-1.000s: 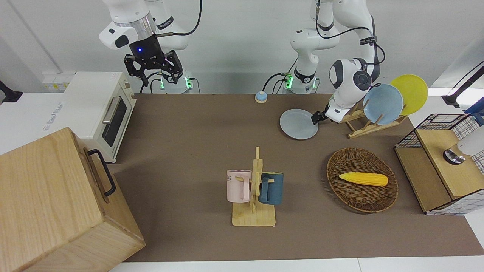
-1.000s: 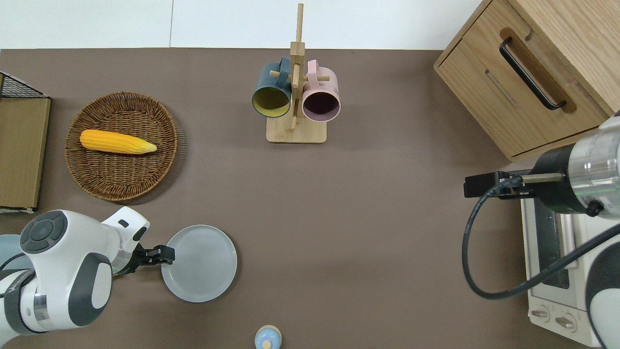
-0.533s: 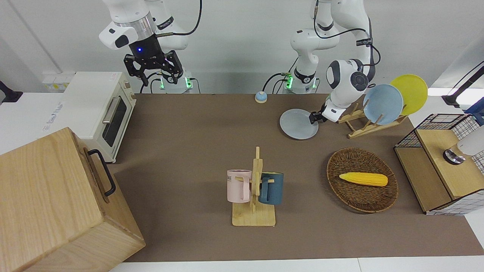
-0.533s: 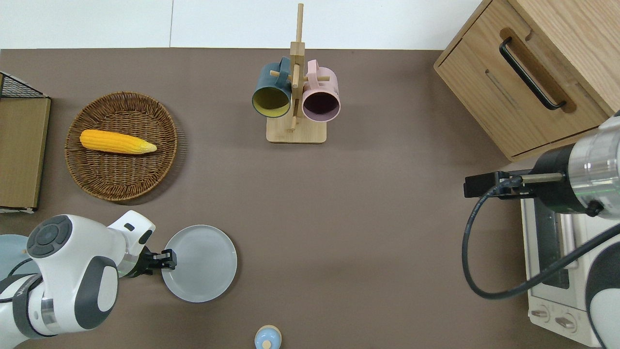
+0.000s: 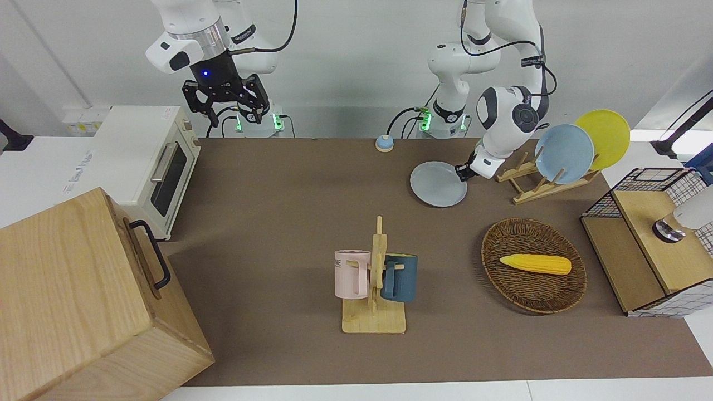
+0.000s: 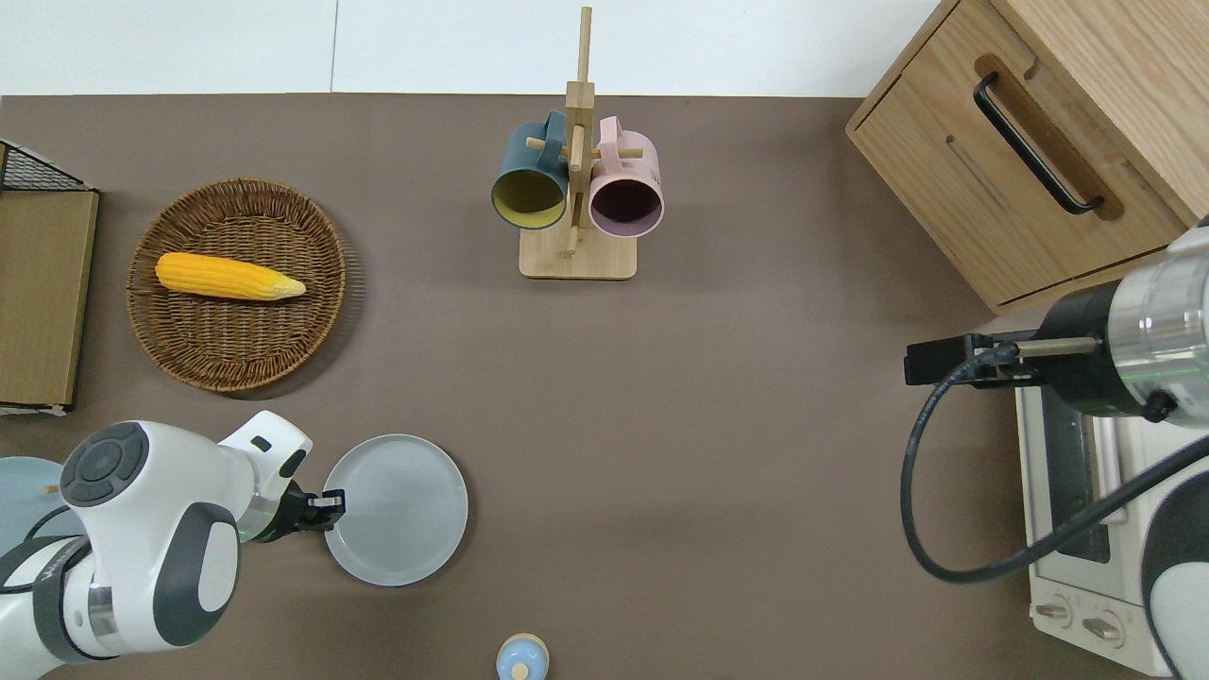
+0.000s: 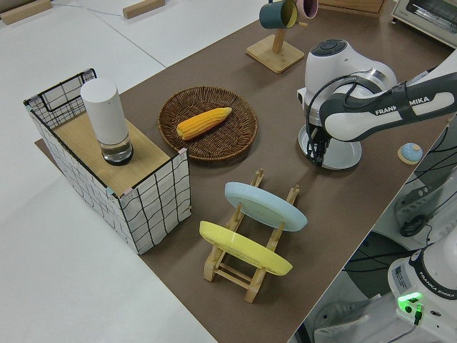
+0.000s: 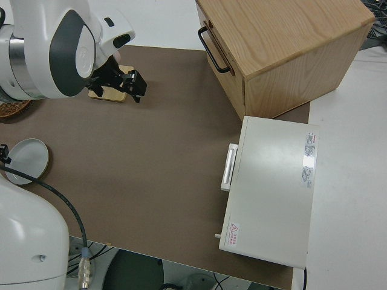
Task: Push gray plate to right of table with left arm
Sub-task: 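Push the gray plate with the left gripper toward the right arm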
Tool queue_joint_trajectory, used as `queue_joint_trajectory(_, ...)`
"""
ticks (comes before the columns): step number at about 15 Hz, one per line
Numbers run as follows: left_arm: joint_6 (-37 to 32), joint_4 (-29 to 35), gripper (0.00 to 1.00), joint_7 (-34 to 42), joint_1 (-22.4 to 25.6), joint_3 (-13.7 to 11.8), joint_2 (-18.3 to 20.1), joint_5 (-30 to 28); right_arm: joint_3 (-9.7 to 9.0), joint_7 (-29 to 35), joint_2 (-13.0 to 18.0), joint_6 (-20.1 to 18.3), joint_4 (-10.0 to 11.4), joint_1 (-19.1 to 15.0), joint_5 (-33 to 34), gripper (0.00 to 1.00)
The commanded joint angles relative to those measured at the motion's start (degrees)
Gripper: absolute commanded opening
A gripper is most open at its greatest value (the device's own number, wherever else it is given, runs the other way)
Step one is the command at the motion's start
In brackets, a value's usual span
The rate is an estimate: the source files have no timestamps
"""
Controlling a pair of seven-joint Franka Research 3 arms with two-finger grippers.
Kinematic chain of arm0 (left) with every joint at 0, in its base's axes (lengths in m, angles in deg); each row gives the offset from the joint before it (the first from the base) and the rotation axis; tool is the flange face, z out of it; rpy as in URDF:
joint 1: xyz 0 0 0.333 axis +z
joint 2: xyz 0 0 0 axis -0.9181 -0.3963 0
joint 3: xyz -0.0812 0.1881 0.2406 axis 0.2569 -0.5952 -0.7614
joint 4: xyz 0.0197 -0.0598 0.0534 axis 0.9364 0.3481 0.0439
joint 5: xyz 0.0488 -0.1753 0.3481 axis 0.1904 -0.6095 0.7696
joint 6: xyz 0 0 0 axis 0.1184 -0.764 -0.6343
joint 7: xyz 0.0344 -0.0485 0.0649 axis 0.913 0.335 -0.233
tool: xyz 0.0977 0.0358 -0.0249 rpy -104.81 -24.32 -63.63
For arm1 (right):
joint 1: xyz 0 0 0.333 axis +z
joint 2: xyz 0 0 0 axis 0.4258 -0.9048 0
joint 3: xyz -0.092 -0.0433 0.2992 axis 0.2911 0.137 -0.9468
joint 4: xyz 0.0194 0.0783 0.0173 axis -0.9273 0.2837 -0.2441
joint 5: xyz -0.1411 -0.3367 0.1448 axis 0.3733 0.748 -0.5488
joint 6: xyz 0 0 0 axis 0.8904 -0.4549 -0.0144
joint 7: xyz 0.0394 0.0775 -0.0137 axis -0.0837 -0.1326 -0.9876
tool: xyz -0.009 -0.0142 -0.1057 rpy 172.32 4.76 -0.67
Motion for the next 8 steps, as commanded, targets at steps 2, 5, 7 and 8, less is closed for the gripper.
queue_joint_trajectory(2,2.7,1.5,0.00,-3.3,-3.0,0.3,0.4,-1.6,-0.23,0.1,-0.4,-0.3,-0.8,-0.4,-0.9,0.996)
queue_joint_trajectory(5,3.6,1.4,0.00,-6.2,-5.2,0.4,0.3,-2.1,-0.23,0.1,-0.4,-0.3,-0.8,-0.4,-0.9,0.996)
queue_joint_trajectory(7,4.1,1.3,0.00,-7.1,-7.4,0.4,0.3,-3.5,-0.23,0.1,-0.4,-0.3,-0.8,-0.4,-0.9,0.996)
queue_joint_trajectory(8,4.6,1.2,0.00,-8.7,-9.0,0.4,0.3,-4.3,-0.23,0.1,-0.4,-0.3,-0.8,-0.4,-0.9,0.996)
